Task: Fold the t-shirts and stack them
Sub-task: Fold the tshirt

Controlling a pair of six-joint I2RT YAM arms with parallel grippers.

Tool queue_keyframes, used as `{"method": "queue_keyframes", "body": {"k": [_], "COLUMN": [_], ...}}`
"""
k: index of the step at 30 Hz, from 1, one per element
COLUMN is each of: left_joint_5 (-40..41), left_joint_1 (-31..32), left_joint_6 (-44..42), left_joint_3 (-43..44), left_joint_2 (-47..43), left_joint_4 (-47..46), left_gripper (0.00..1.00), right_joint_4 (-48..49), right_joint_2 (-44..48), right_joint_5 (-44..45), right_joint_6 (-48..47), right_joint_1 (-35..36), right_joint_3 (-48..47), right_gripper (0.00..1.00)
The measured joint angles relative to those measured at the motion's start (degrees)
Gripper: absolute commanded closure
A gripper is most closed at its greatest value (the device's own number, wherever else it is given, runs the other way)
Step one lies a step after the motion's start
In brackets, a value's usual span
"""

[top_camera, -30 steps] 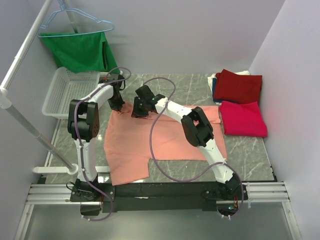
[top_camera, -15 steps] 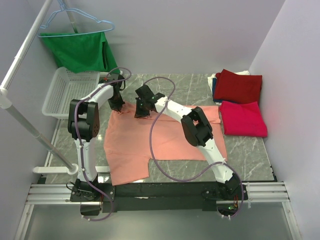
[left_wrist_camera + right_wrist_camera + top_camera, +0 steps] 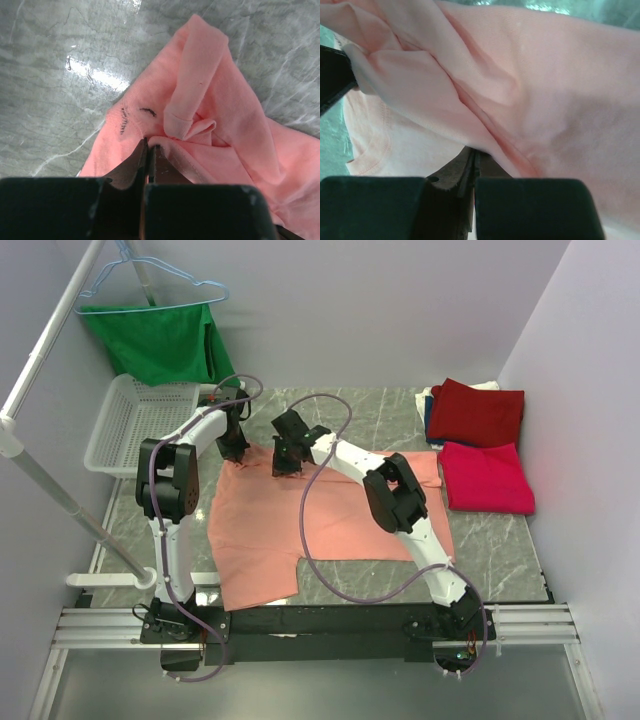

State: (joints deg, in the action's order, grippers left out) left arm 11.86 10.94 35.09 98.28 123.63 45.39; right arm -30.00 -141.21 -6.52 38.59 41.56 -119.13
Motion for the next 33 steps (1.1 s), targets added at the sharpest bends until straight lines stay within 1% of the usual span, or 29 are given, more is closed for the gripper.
{"method": "queue_keyframes", "body": {"k": [6,11,18,28,33], "left_joint_5": [0.0,0.1,0.5,0.3,0.1], "left_joint_1": [0.0,0.0,0.0,0.2,1.4], "left_joint_6": [-0.4,-0.5,-0.5,-0.3,0.0], "left_joint_3": [0.1,-0.7,-5.2,-12.9,-16.4], "left_joint_2": [-1.0,-5.0,-11.7,-19.6,-23.7], "left_joint_4": [0.6,0.9,0.7,2.1,2.5], "left_gripper": [0.99,0.99,0.99,0.99,0.99], "right_joint_4": [-0.7,-1.1,-0.5,1.3,1.8], "right_joint_2": [3.4,7.8,12.7,18.7,20.3], "right_joint_5": [1.4,1.6,1.0,-2.0,-3.3], "right_joint_6": [0.1,0.1,0.5,2.1,2.5], "right_joint_1": [-0.1,-0.3,-0.3,-0.3,-0.3], "right_joint_3": [4.1,7.4,9.2,18.9,21.9], "right_gripper": [1.00,1.00,1.00,1.00,1.00]}}
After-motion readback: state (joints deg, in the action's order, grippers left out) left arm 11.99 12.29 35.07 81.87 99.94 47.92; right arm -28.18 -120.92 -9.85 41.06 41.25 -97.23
